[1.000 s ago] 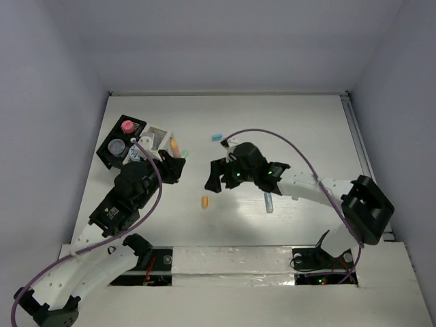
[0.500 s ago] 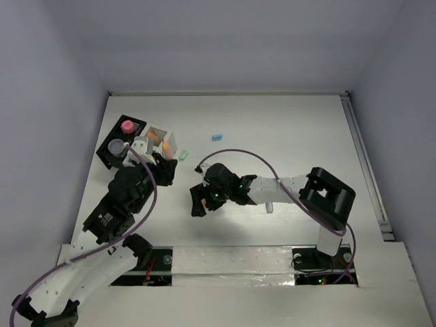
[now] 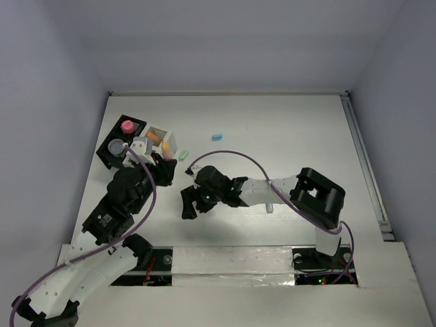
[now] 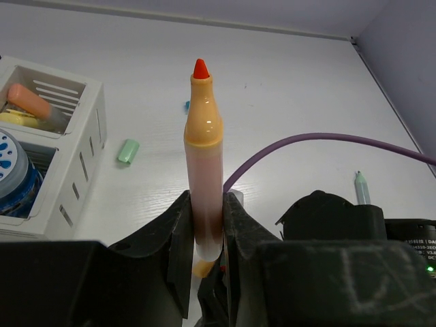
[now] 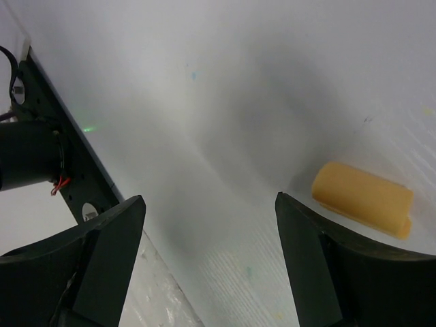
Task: Sort the stationery into containers
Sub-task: Pick up the pen cap from the center of the board, then close the pen cap on the pen.
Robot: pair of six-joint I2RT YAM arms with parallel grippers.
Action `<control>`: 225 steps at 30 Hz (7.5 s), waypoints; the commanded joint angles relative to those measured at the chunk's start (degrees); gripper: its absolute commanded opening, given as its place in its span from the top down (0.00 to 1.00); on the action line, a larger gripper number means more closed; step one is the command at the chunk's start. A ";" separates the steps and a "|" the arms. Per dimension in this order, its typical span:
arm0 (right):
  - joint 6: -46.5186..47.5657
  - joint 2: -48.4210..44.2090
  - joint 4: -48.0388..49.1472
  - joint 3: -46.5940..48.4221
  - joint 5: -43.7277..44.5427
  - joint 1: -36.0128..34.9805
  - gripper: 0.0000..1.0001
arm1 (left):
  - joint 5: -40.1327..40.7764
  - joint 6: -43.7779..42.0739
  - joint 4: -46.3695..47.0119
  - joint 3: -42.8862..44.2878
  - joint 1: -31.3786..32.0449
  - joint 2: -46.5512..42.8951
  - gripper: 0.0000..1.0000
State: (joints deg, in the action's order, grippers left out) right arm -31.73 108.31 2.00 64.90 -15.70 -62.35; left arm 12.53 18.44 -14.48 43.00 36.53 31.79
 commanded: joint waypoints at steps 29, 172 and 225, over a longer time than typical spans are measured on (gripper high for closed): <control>22.82 1.90 -12.18 14.72 16.86 3.46 0.19 | 1.26 -0.86 1.82 0.68 0.12 -1.03 1.00; -51.85 -12.69 91.42 -3.73 -36.68 27.45 1.00 | -45.40 16.19 48.83 -5.12 -0.41 13.47 1.00; -2.03 -35.01 23.50 -22.45 -32.46 15.52 1.00 | -42.68 14.97 49.29 15.26 -0.94 17.07 1.00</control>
State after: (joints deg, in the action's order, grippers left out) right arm -42.19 69.30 49.06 47.77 -33.39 -39.05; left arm -38.61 33.67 11.16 47.86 36.95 49.78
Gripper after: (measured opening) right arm 0.303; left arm 0.149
